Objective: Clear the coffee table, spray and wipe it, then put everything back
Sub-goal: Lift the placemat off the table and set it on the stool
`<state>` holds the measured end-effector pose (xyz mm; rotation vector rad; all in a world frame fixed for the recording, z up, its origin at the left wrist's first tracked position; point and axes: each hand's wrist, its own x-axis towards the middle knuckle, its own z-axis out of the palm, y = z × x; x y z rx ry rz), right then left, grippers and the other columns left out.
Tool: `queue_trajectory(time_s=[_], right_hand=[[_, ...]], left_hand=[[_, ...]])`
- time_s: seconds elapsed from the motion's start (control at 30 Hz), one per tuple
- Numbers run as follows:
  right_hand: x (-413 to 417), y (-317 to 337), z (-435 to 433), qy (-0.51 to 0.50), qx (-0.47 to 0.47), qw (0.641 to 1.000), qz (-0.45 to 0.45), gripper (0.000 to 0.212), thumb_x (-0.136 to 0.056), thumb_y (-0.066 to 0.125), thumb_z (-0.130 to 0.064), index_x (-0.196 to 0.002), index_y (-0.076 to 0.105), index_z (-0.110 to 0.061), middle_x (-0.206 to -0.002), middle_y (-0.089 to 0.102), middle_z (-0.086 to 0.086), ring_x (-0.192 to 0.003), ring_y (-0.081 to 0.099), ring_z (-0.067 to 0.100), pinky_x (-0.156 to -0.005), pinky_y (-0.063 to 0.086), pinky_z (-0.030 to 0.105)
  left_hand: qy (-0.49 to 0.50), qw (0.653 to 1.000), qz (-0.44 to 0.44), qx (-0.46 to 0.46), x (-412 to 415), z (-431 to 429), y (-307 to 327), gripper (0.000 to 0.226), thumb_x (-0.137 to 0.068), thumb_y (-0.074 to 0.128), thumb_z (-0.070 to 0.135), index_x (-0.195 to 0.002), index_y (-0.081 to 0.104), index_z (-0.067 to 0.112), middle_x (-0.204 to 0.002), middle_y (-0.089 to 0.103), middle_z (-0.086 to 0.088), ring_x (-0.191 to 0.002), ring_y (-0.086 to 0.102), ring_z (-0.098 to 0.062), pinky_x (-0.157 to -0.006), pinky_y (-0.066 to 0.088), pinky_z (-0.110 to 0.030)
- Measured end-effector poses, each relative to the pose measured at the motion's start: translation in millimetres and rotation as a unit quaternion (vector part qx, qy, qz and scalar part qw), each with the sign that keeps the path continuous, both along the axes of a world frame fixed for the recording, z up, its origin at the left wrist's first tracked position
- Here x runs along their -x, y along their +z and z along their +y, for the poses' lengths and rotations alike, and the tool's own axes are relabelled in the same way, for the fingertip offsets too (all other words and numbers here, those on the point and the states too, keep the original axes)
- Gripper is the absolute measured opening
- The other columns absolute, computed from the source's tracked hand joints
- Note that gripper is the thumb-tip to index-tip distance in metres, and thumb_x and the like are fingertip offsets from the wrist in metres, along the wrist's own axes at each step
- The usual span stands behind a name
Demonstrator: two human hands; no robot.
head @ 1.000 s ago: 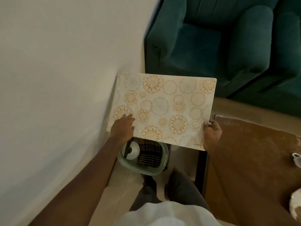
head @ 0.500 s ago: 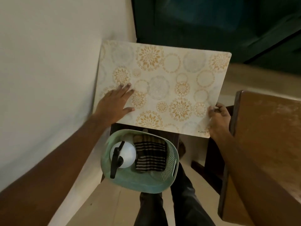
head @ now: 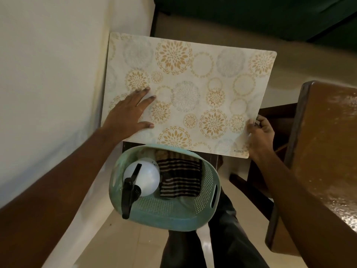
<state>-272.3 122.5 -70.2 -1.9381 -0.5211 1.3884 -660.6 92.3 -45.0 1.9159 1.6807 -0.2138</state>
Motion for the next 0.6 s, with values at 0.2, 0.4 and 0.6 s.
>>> queue_trajectory(time_s=[0.2,0.4,0.6], right_hand=[[-2.4,1.1,-15.9,0.012,0.0,1.0,-0.005,0.006,-0.097,0.061,-0.015,-0.103,0.06,-0.013,-0.104,0.072,-0.002,-0.091,0.072,0.01,-0.078,0.06,0.032],[-3.7,2.9,-27.3,0.011,0.008,1.0,0.001,0.009,-0.097,0.061,-0.017,-0.106,0.062,-0.015,-0.102,0.073,-0.004,-0.092,0.072,0.012,-0.075,0.06,0.031],[-7.8,5.9,-28.2,0.041,0.012,0.999,-0.021,0.025,-0.095,0.063,-0.017,-0.118,0.064,-0.007,-0.1,0.073,-0.006,-0.09,0.072,0.01,-0.078,0.06,0.031]], left_hand=[[0.005,1.0,-0.013,-0.003,0.7,-5.1,5.0,0.092,-0.082,0.075,0.048,-0.157,0.028,0.022,-0.167,0.017,-0.003,-0.152,0.017,-0.03,-0.115,0.031,-0.058],[0.018,0.999,-0.028,-0.004,-5.6,-11.8,11.4,0.087,-0.08,0.079,0.039,-0.154,0.036,0.023,-0.164,0.023,-0.006,-0.149,0.022,-0.033,-0.113,0.032,-0.06],[0.034,0.999,-0.023,0.011,-8.9,-14.8,15.0,0.086,-0.08,0.082,0.032,-0.153,0.038,0.025,-0.164,0.024,-0.005,-0.148,0.023,-0.03,-0.115,0.031,-0.054]])
